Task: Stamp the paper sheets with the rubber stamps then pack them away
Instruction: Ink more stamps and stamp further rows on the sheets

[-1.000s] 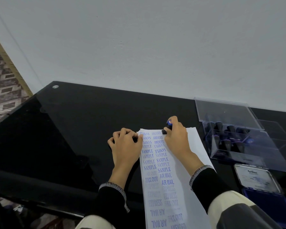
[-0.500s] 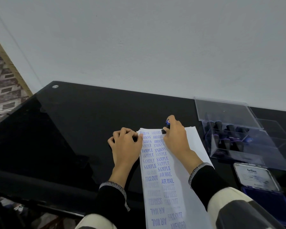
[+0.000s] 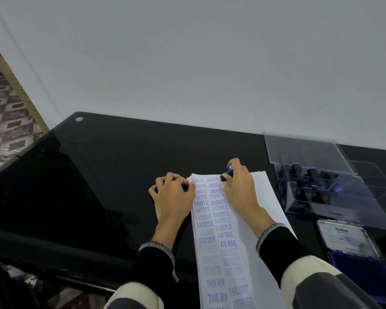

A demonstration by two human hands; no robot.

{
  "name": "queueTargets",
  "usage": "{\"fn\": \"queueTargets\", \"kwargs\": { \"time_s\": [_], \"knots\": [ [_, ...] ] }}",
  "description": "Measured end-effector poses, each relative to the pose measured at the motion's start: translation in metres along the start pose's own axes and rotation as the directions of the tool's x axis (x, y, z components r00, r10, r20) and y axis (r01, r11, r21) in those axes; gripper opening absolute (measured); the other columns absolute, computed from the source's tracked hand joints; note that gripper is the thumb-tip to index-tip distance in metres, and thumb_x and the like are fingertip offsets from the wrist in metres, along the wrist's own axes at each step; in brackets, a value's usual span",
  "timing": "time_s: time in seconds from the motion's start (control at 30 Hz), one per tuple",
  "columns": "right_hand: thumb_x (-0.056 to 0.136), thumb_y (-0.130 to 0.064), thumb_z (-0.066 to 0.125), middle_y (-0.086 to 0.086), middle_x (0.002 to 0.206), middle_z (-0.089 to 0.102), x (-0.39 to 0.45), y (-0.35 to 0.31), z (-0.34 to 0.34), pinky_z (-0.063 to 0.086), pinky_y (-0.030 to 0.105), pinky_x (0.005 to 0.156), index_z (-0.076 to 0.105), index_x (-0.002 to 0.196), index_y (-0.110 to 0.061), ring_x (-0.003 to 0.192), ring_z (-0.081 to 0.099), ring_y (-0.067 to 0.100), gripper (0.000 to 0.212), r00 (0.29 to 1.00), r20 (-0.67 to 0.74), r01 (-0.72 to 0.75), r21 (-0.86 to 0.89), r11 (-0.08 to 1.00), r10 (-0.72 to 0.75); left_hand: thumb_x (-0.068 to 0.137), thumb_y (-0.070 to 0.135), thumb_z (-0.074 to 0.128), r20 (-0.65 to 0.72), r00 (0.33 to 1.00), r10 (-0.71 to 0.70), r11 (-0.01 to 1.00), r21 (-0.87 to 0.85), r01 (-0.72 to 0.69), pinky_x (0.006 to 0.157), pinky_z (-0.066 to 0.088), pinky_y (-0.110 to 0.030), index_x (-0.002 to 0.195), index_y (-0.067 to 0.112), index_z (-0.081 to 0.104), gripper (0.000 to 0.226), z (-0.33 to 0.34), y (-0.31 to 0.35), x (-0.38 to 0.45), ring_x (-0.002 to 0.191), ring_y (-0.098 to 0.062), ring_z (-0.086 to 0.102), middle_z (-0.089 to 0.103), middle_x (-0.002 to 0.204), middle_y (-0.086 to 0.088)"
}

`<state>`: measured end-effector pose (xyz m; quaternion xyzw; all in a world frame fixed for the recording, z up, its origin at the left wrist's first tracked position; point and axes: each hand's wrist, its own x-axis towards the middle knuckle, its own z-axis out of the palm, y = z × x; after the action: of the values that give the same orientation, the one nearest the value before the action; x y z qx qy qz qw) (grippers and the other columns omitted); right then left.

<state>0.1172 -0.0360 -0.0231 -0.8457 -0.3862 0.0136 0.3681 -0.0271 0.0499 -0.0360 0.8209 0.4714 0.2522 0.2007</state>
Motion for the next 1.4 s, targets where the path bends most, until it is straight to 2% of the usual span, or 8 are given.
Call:
{"fn": "queueTargets", "kwargs": {
  "time_s": [0.1, 0.2, 0.4, 0.63, 0.77, 0.97, 1.07, 1.4],
  "knots": [
    [0.089, -0.005, 0.059, 0.008, 0.092, 0.057, 0.007, 0.004, -0.006, 0.040, 0.016, 0.065, 0.046, 0.101, -0.012, 0.080, 0.056, 0.019, 0.019, 1.000, 0.027, 0.011, 0.059, 0.998, -0.012, 0.090, 0.045, 0.054, 0.005, 1.000, -0.006, 1.000, -0.011, 0.006, 0.095, 0.018, -0.032, 0.079, 0.032, 0.062, 0.019, -0.001, 0.001, 0.000, 0.107, -0.008, 0.036, 0.048, 0.101, 0.019],
    [0.089, -0.010, 0.062, 0.005, 0.089, 0.059, 0.016, 0.008, -0.021, 0.038, 0.013, 0.061, 0.050, 0.097, -0.012, 0.077, 0.056, 0.016, 0.015, 0.988, 0.025, -0.151, 0.256, 0.955, 0.149, 0.090, 0.045, 0.053, 0.012, 1.000, -0.011, 1.000, -0.006, 0.011, 0.097, 0.019, -0.033, 0.079, 0.032, 0.062, 0.019, -0.002, 0.003, 0.000, 0.108, -0.008, 0.036, 0.047, 0.100, 0.019],
    [0.087, -0.012, 0.064, 0.010, 0.098, 0.063, 0.015, 0.032, -0.027, 0.052, 0.031, 0.079, 0.056, 0.090, -0.019, 0.092, 0.065, 0.026, 0.012, 0.891, -0.015, -0.343, 0.633, 0.694, 0.455, 0.091, 0.045, 0.053, 0.017, 1.000, -0.016, 1.000, 0.002, 0.016, 0.099, 0.020, -0.035, 0.078, 0.032, 0.060, 0.019, -0.003, 0.004, 0.000, 0.108, -0.009, 0.036, 0.045, 0.100, 0.020],
    [0.091, -0.005, 0.058, 0.012, 0.106, 0.062, 0.017, 0.034, -0.029, 0.050, 0.026, 0.078, 0.055, 0.102, -0.013, 0.082, 0.064, 0.014, 0.013, 0.818, 0.054, -0.379, 0.800, 0.465, 0.573, 0.090, 0.043, 0.054, 0.009, 1.000, -0.015, 1.000, -0.007, 0.015, 0.098, 0.020, -0.034, 0.077, 0.032, 0.060, 0.019, -0.002, 0.004, 0.001, 0.108, -0.009, 0.036, 0.047, 0.099, 0.018],
    [0.090, -0.007, 0.060, 0.010, 0.103, 0.062, 0.016, 0.033, -0.028, 0.050, 0.024, 0.074, 0.055, 0.099, -0.013, 0.086, 0.065, 0.019, 0.013, 0.830, 0.017, -0.358, 0.782, 0.510, 0.558, 0.090, 0.043, 0.054, 0.010, 1.000, -0.016, 1.000, -0.002, 0.016, 0.098, 0.020, -0.034, 0.076, 0.031, 0.060, 0.020, -0.001, 0.004, 0.001, 0.109, -0.010, 0.037, 0.047, 0.099, 0.018],
    [0.083, -0.005, 0.069, 0.000, 0.088, 0.067, 0.005, 0.025, -0.029, 0.051, 0.021, 0.076, 0.059, 0.091, -0.016, 0.086, 0.064, 0.011, 0.017, 0.934, -0.049, -0.244, 0.634, 0.733, 0.354, 0.091, 0.043, 0.054, 0.018, 1.000, -0.011, 1.000, -0.002, 0.011, 0.098, 0.019, -0.034, 0.076, 0.032, 0.058, 0.019, -0.001, 0.004, 0.001, 0.109, -0.010, 0.036, 0.045, 0.099, 0.018],
    [0.084, -0.005, 0.067, 0.000, 0.092, 0.066, -0.001, 0.018, -0.032, 0.047, 0.007, 0.067, 0.062, 0.094, -0.013, 0.084, 0.061, 0.006, 0.014, 0.961, -0.085, -0.179, 0.533, 0.827, 0.263, 0.091, 0.043, 0.054, 0.012, 1.000, -0.006, 1.000, 0.009, 0.006, 0.099, 0.021, -0.035, 0.077, 0.032, 0.058, 0.019, -0.001, 0.004, 0.000, 0.109, -0.011, 0.037, 0.045, 0.100, 0.017],
    [0.088, -0.016, 0.065, -0.002, 0.091, 0.064, -0.042, 0.012, -0.069, 0.045, 0.006, 0.066, 0.063, 0.097, -0.016, 0.082, 0.060, 0.007, 0.009, 0.979, -0.114, -0.093, 0.484, 0.870, 0.168, 0.092, 0.046, 0.052, 0.001, 1.000, 0.022, 1.000, 0.006, -0.022, 0.098, 0.030, -0.040, 0.097, 0.026, 0.056, 0.022, -0.003, 0.007, -0.002, 0.111, -0.020, 0.044, 0.054, 0.107, 0.007]
  ]
}}
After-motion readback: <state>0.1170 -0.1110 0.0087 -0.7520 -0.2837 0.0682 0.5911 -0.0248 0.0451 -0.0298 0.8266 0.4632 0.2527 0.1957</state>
